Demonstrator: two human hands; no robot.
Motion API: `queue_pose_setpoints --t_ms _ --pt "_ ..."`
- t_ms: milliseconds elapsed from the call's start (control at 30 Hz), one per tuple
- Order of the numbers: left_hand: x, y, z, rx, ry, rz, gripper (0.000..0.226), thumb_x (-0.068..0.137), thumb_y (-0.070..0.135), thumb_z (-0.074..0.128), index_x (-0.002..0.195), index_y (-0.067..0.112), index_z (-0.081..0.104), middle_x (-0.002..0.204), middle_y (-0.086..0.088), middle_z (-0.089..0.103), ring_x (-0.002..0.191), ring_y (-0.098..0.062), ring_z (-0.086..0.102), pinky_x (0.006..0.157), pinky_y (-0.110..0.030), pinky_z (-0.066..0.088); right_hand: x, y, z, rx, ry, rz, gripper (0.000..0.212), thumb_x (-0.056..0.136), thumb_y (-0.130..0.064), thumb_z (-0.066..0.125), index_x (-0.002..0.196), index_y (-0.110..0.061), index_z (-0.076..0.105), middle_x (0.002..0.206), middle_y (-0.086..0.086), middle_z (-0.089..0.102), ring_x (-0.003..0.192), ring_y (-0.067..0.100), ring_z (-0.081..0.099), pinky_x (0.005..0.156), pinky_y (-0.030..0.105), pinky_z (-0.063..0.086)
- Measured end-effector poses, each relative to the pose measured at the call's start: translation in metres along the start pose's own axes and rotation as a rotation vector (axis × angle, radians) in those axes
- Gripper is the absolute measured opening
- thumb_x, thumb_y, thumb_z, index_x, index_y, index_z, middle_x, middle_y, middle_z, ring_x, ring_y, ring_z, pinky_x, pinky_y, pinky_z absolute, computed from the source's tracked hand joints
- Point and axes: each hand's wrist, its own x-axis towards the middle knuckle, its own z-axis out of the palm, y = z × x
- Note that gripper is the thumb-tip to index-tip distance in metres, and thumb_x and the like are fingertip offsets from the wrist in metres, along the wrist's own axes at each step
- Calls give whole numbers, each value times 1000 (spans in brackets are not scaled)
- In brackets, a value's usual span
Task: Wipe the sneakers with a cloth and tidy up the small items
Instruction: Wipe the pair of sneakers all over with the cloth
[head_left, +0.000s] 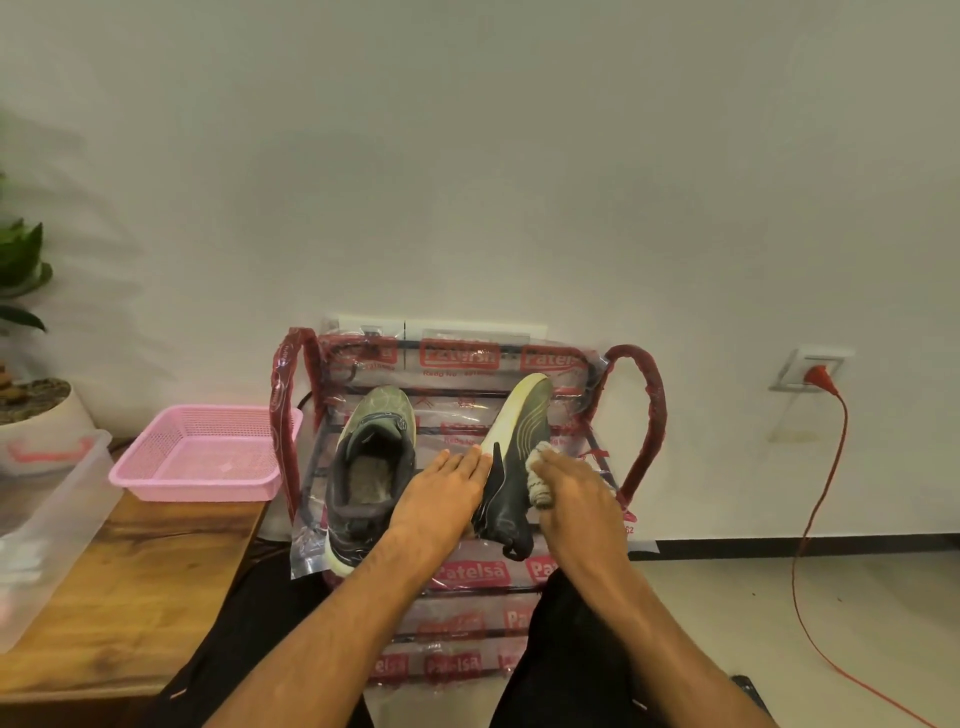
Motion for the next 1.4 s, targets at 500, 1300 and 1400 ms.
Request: queue_pose_setpoints --t_ms 500,1300,1400 --pt "-2 1 -5 -20 3 -4 92 90 19 66 154 10 3 163 -11 5 149 -22 13 122 -36 10 9 -11 26 -65 -72 -207 68 42 -1 91 107 -11 73 108 8 72 105 22 67 100 33 42" --pt "-8 3 -18 -82 -32 -45 93 88 24 68 155 11 4 163 -8 10 147 -23 19 120 -34 19 64 -12 18 -149 -157 -274 39 91 -8 59 129 -10 56 134 7 56 129 25 47 109 33 32" --pt "-9 3 -18 -86 -24 -35 91 89 23 67 155 13 5 163 -6 9 147 -22 20 119 -34 20 47 -15 22 -73 -110 -185 41 88 -4 61 129 -10 58 132 9 59 125 24 51 108 33 36"
